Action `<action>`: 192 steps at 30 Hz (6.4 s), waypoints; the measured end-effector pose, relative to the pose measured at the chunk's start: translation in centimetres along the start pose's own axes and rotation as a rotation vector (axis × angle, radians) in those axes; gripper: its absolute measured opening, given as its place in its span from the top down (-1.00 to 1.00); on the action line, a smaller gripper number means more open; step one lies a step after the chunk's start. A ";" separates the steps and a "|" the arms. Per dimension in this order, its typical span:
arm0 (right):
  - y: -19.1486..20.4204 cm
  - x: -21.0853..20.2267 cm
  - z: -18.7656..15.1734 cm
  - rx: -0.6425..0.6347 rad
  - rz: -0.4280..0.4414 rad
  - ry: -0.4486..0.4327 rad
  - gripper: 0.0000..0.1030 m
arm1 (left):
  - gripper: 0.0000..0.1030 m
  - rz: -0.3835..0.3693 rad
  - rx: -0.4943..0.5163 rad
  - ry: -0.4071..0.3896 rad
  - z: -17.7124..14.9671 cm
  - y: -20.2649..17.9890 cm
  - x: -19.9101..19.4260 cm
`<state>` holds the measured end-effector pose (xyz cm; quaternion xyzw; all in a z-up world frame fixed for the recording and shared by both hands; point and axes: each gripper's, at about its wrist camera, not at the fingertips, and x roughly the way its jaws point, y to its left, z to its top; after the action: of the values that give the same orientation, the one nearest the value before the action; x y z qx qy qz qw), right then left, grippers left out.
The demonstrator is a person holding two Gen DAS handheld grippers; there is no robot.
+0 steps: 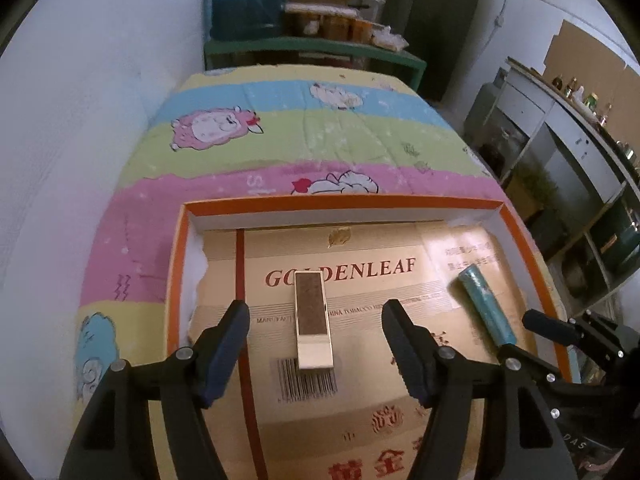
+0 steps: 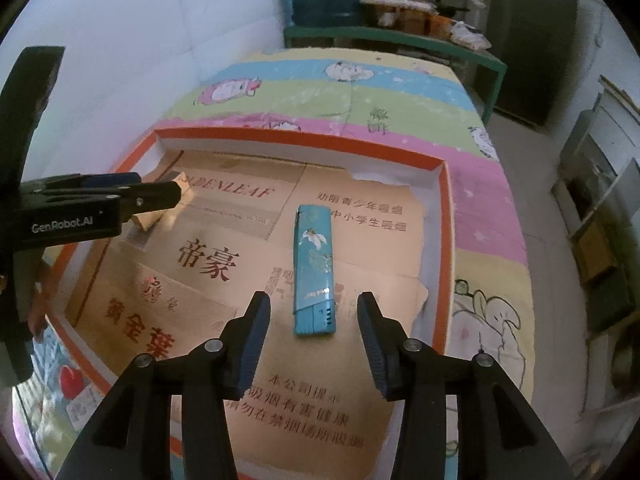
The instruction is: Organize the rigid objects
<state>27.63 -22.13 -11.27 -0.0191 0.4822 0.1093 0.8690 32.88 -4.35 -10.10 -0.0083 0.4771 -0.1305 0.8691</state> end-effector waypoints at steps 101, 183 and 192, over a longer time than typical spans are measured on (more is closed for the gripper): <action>16.2 -15.1 -27.4 -0.186 -0.037 -0.217 0.39 | -0.23 -0.077 0.035 -0.079 -27.9 -5.2 -15.4; 11.6 -15.6 -18.0 -0.011 0.074 -0.255 0.39 | 0.61 -0.167 0.044 -0.140 -18.9 -2.3 -16.8; 10.7 -15.2 -14.7 -0.004 0.081 -0.266 0.39 | 0.61 -0.159 0.033 -0.157 -16.2 -1.9 -16.4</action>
<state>5.36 -16.37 -5.61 0.0132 0.3629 0.1467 0.9201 10.67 -0.58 -5.10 -0.0418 0.4033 -0.2060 0.8906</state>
